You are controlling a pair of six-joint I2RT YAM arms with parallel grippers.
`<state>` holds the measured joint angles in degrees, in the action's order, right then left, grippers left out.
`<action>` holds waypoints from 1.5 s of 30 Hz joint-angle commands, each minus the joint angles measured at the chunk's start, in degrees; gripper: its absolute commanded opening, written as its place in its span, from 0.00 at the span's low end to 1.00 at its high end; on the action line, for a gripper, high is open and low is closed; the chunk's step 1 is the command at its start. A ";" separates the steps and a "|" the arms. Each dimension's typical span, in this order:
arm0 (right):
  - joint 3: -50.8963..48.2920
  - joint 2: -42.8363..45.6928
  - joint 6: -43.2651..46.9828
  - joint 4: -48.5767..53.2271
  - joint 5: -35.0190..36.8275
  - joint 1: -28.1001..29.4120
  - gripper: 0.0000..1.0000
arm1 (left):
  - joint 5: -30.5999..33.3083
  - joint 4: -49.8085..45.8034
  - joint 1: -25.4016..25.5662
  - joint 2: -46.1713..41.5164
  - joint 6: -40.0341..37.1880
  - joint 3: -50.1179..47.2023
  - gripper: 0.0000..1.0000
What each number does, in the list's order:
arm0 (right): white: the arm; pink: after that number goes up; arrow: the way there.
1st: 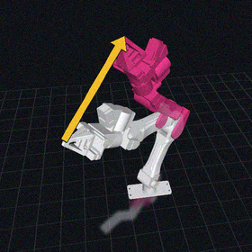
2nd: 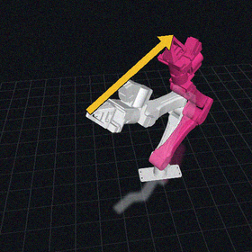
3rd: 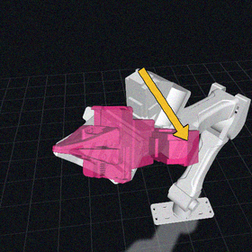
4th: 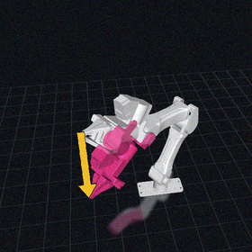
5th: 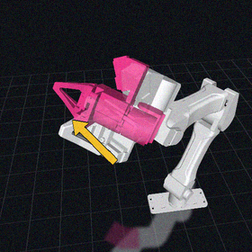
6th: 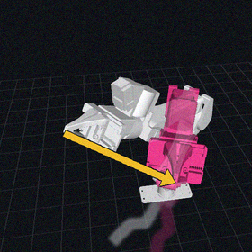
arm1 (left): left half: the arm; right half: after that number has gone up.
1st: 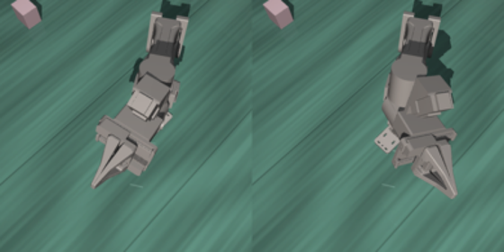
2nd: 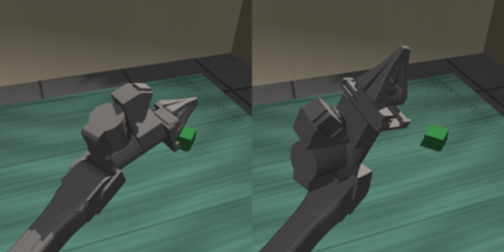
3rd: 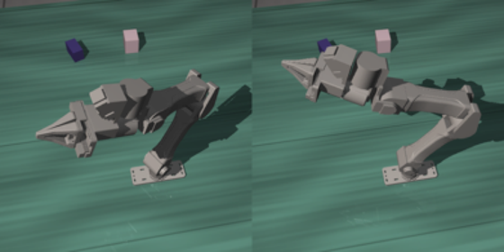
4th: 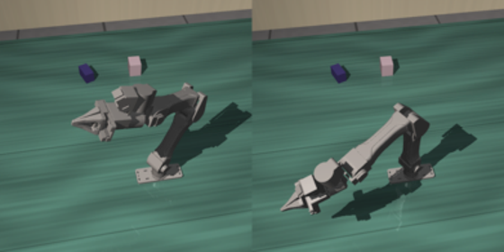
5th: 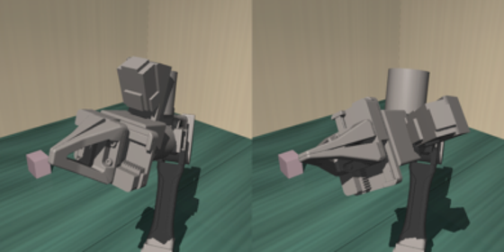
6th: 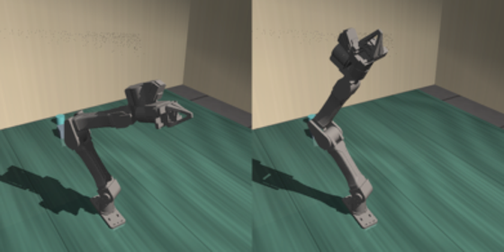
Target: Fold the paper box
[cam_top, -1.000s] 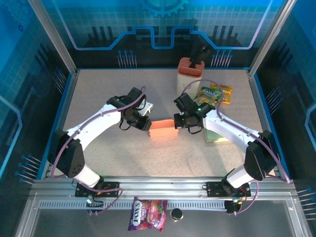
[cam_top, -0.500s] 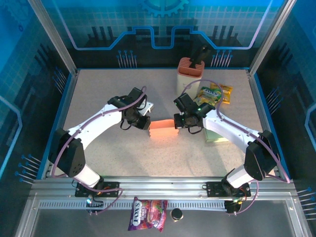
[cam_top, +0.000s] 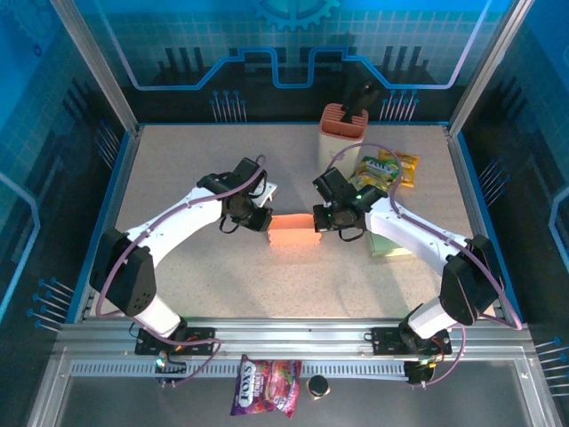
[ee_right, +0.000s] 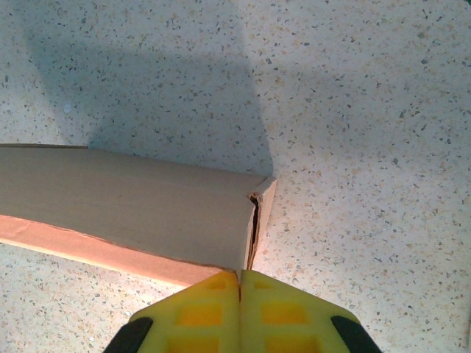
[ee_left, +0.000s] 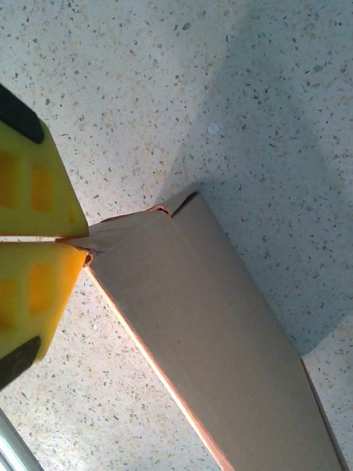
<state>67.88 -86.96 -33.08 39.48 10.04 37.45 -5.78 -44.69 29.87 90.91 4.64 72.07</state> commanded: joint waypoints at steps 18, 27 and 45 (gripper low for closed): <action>0.68 -0.95 -1.55 0.15 -0.87 0.26 0.00 | -3.30 -0.90 1.20 0.99 21.99 4.20 0.00; 1.27 -1.30 -0.94 0.83 -0.72 0.08 0.00 | -6.64 -6.90 0.89 4.40 24.01 9.30 0.00; -2.37 0.61 1.18 -2.95 -0.57 -0.01 0.00 | -6.28 1.90 0.30 0.30 17.89 -1.43 0.00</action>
<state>67.18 -87.29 -33.15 37.95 10.28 37.43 -10.11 -45.69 30.06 93.32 24.25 72.75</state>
